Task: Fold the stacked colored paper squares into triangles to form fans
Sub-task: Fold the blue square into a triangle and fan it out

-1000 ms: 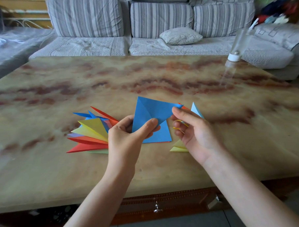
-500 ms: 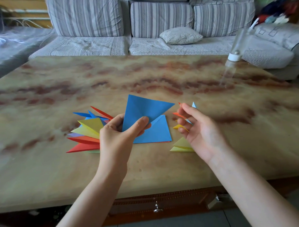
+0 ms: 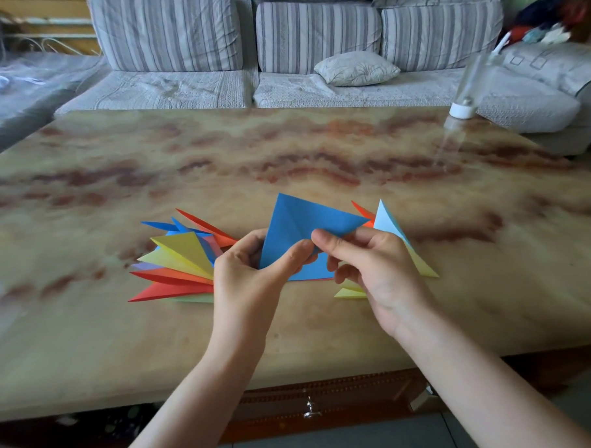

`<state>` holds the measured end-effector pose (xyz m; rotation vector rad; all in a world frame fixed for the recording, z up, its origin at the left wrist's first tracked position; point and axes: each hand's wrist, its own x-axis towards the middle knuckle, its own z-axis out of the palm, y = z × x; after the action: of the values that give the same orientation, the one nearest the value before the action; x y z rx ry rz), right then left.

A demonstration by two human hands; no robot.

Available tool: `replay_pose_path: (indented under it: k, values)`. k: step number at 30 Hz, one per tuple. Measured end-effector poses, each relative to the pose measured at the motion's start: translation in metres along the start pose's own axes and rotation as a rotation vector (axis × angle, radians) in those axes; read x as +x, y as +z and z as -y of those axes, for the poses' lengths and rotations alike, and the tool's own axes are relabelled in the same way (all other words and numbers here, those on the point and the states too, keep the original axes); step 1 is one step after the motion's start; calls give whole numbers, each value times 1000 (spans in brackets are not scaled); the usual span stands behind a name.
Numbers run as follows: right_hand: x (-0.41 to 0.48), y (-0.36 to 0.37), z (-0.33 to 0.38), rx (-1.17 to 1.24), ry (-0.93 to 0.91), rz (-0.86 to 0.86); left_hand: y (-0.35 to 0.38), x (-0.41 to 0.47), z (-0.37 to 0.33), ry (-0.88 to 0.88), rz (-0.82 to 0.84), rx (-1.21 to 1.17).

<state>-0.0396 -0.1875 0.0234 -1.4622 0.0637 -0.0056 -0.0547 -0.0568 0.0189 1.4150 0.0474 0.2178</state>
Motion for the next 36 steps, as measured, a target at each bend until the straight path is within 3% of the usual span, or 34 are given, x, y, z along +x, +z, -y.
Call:
replay_pose_path:
  k: [13,21,36]
  values:
    - [-2,-2,4,-20,-37,-23,0,-1,-3,-120,44,-126]
    - [-1,-5,3,-93,-27,6,0,-1,-3,-57,27,-11]
    - [12,-18,3,-128,-85,-68,-8,5,-6,-207,111,44]
